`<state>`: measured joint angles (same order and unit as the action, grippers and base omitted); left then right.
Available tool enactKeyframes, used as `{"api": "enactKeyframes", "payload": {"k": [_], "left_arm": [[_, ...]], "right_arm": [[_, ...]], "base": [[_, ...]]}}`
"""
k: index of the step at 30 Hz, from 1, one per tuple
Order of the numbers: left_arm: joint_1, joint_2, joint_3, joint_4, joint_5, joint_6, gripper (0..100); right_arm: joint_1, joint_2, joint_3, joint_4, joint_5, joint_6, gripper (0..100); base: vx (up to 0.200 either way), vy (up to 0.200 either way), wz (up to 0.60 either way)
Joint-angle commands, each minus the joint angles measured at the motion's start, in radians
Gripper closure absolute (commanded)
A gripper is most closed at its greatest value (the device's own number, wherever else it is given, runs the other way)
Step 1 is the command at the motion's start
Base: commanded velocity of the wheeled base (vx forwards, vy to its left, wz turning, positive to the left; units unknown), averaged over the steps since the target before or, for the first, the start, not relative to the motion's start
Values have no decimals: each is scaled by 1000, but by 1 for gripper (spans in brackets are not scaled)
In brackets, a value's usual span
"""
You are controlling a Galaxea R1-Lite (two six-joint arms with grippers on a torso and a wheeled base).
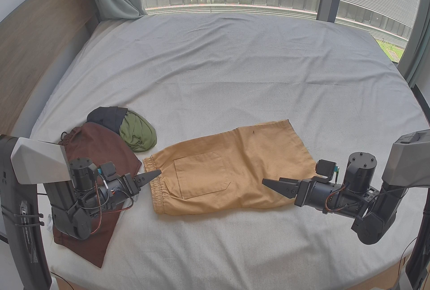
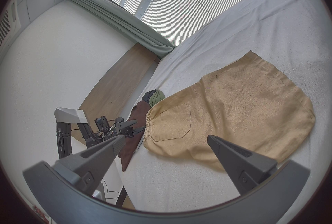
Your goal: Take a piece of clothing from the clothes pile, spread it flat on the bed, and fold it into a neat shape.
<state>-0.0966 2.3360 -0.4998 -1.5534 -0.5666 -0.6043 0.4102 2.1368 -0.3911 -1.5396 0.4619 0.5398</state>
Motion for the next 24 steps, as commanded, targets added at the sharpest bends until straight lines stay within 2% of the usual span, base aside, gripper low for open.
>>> {"api": "enactKeyframes", "payload": {"k": [1,16,24], "left_arm": [[-5,26,-3,-1,1,-2,0],[-15,106,-33,-1,10,1,0],[-48,140,-62,-1,36,-8,0]], "right_arm": [[2,8,0,-1,0,0,0],[7,25,-6,-1,-3,-1,0],[9,26,-6,-1,-5,-1,0]], "base": [[0,0,0],[0,0,0],[0,0,0]]}}
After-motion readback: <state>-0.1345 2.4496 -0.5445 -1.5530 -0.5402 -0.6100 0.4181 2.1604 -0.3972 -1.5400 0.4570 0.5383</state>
